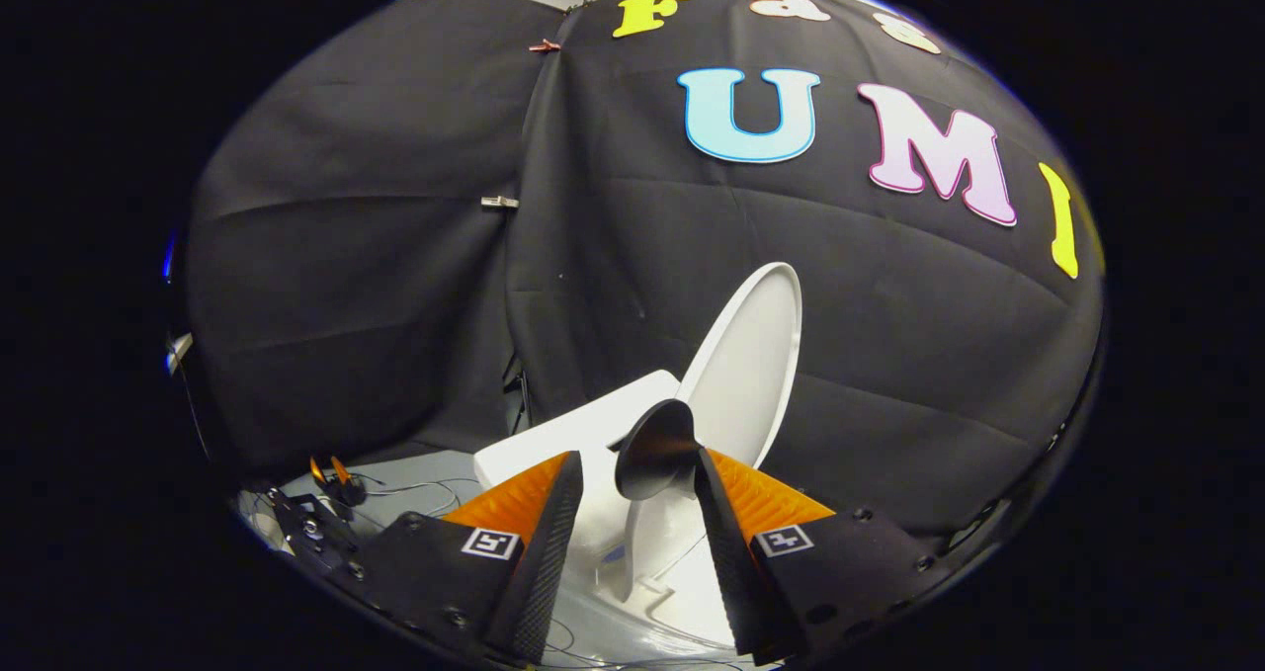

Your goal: Open the toilet lid.

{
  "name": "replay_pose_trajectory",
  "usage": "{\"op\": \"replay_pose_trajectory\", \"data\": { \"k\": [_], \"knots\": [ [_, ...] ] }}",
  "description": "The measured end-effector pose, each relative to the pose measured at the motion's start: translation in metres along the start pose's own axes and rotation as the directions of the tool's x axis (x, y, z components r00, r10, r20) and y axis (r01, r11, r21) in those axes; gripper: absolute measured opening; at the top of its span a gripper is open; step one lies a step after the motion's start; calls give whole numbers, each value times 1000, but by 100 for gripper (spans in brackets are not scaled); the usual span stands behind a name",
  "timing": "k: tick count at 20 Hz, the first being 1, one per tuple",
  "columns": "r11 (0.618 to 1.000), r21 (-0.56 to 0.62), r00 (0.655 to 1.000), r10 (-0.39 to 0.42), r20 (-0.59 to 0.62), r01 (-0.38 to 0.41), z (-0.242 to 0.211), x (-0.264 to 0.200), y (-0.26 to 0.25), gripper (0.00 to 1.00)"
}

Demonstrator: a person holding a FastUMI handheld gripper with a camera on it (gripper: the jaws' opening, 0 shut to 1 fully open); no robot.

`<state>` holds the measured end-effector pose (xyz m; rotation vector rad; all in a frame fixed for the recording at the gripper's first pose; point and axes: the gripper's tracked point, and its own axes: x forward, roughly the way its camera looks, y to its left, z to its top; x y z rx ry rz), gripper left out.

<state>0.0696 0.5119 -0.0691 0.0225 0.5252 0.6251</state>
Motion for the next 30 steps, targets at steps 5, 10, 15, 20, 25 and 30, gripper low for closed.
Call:
{"op": "replay_pose_trajectory", "data": {
  "k": [5, 10, 15, 20, 25, 30],
  "knots": [
    [995, 16, 995, 99, -1, -99, 1, 0, 29, 100],
    [993, -17, 992, 120, 26, -120, 8, -1, 35, 100],
    [991, 11, 987, 134, 85, -135, 28, -7, 33, 100],
    [979, 29, 967, 193, 169, -201, 54, -34, 36, 99],
    [977, 14, 945, 200, 258, -211, 76, -76, 23, 99],
    [996, 2, 934, 85, 347, -91, 105, -117, -34, 99]
  ]
}}
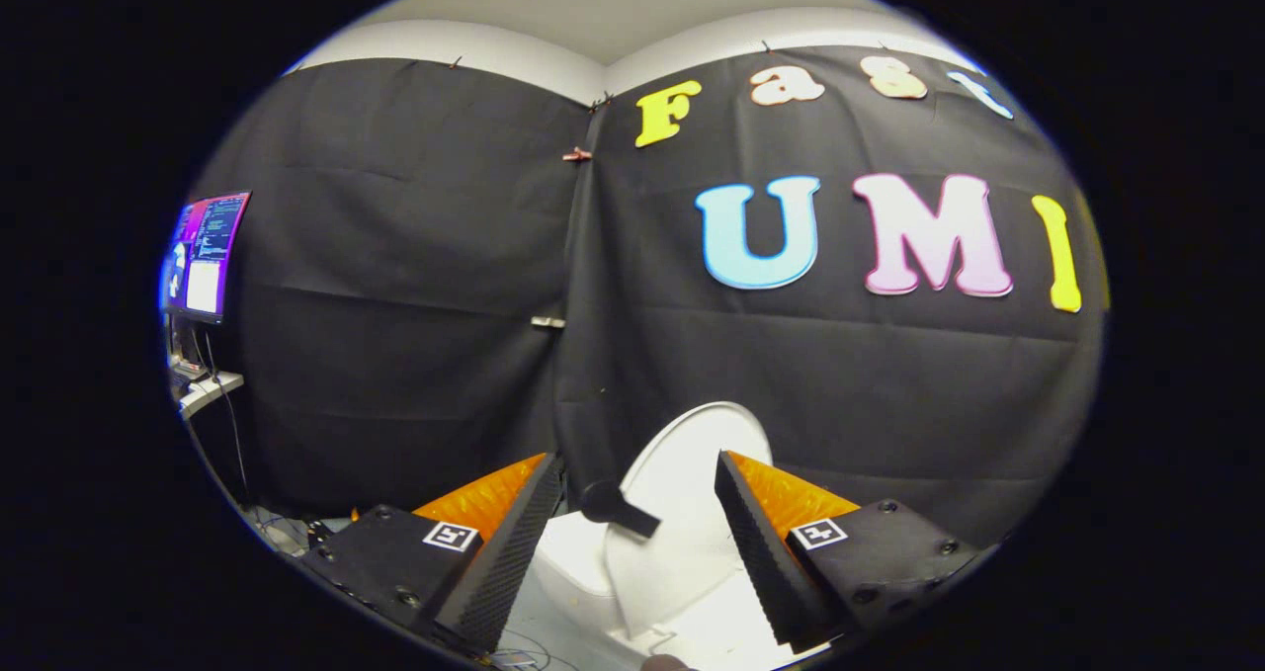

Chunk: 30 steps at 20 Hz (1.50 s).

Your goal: Open the toilet lid.

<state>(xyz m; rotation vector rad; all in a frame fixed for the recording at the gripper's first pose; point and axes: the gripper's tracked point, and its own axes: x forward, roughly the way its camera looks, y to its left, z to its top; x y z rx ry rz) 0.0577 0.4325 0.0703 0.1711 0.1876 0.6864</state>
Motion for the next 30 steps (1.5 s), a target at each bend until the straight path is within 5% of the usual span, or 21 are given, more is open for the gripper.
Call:
{"op": "replay_pose_trajectory", "data": {
  "k": [6, 11, 18, 24, 27, 30],
  "knots": [
    [982, 8, 982, -188, 34, 187, 27, -56, -104, 99],
    [932, 0, 932, -362, 32, 362, 30, -134, -206, 98],
    [789, -33, 787, -607, 116, 613, 32, -270, -312, 99],
    [730, 15, 721, -677, 147, 683, -7, -323, -340, 100],
    [677, -78, 675, -705, 215, 732, -22, -337, -351, 100],
    [679, -134, 687, -682, 251, 722, -25, -332, -346, 100]
  ]
}}
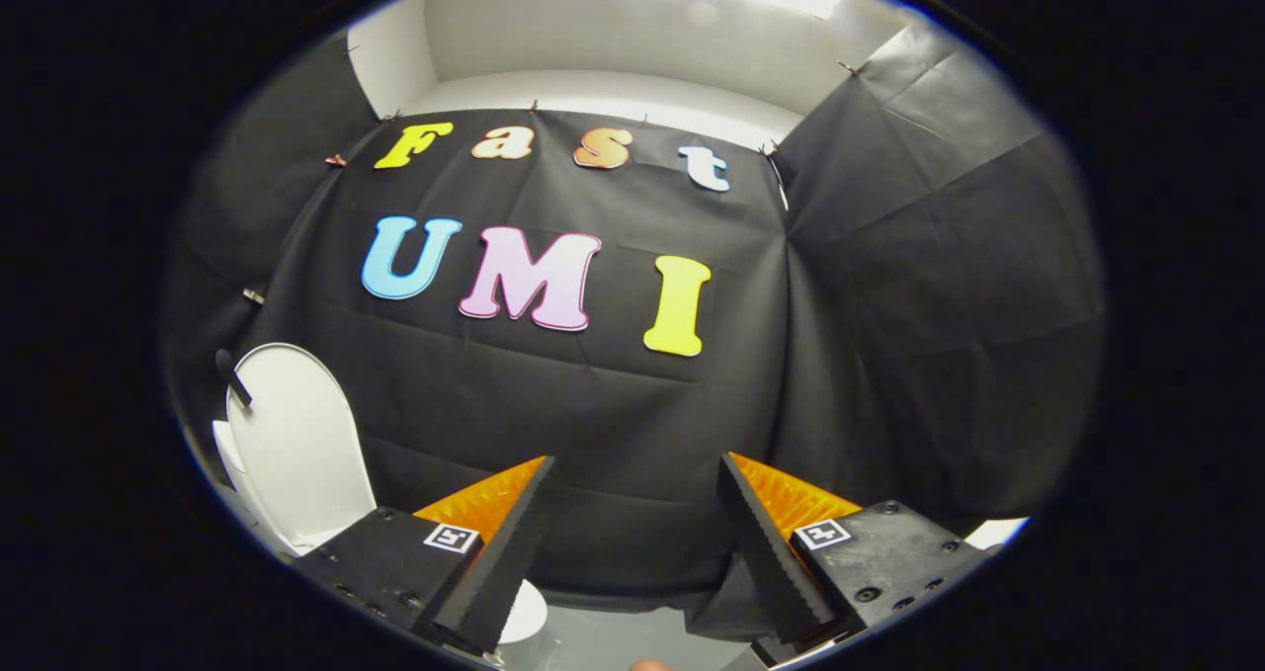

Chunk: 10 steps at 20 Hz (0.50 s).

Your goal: Open the toilet lid.

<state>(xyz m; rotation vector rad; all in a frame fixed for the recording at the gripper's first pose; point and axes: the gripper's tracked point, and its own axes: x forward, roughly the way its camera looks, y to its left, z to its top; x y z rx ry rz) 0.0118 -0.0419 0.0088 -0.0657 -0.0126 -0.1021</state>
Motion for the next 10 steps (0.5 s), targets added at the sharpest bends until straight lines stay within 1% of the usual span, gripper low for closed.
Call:
{"op": "replay_pose_trajectory", "data": {
  "k": [2, 4, 6, 10],
  "knots": [
    [999, 39, 1000, 5, -20, -4, -8, 3, 4, 98],
    [992, 125, 997, 24, -77, -14, -23, 3, 14, 98],
    [991, 134, 994, 18, -109, -4, -37, 4, 13, 98],
    [990, 140, 992, 10, -126, 8, -41, 3, 6, 99]
  ]
}}
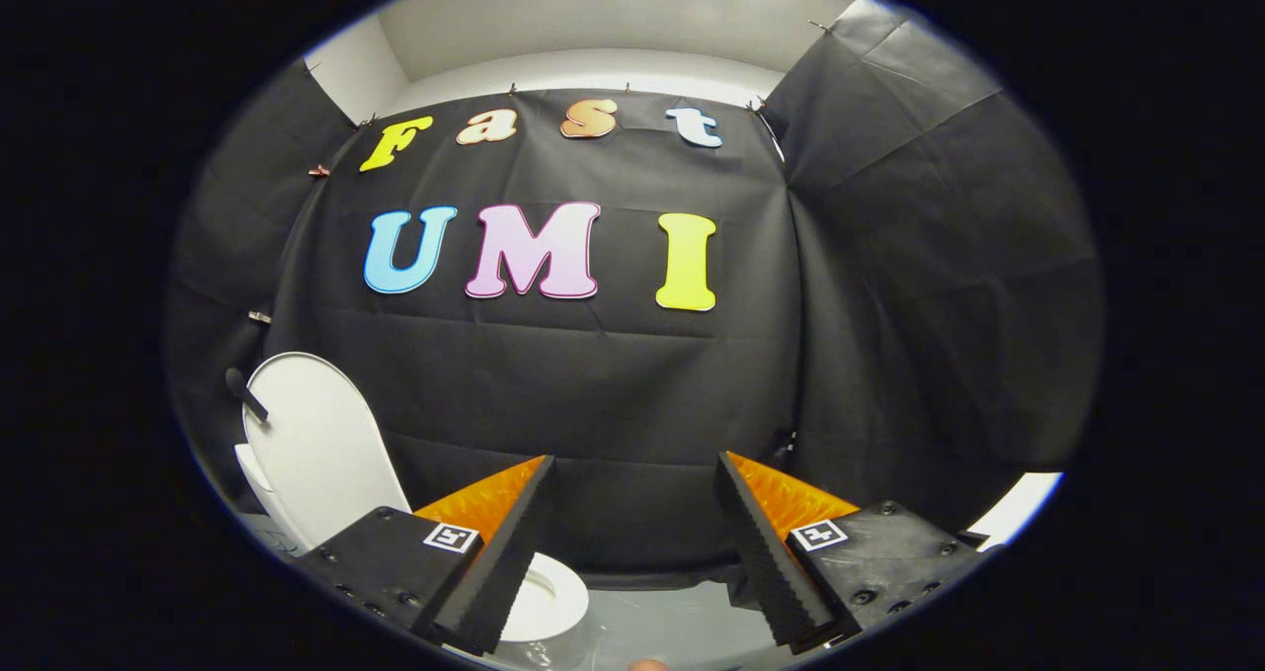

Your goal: Open the toilet lid.

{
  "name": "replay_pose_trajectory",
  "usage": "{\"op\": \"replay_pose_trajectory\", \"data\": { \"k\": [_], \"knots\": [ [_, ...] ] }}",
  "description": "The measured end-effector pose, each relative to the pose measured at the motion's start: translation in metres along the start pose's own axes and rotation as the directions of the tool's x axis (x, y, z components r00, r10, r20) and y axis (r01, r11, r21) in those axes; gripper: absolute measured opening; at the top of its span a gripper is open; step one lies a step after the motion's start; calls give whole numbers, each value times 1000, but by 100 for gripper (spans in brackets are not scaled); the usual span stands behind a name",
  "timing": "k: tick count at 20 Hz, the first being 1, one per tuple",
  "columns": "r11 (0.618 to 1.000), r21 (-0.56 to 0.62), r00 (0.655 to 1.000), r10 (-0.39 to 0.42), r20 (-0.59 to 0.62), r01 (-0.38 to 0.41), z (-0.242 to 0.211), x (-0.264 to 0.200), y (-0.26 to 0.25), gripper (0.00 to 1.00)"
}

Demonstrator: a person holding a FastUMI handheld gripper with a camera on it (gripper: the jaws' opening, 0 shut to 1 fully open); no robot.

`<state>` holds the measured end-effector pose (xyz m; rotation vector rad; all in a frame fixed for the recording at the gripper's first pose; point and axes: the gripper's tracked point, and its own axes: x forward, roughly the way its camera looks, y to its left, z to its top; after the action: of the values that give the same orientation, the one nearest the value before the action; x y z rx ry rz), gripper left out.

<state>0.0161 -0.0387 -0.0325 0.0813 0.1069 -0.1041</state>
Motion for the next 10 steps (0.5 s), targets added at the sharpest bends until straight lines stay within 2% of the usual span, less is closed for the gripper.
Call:
{"op": "replay_pose_trajectory", "data": {
  "k": [6, 10],
  "knots": [
    [999, -40, 998, 13, -68, -16, -24, -1, 6, 99],
    [999, -31, 998, 26, -66, -28, -21, -2, 12, 99]
  ]
}}
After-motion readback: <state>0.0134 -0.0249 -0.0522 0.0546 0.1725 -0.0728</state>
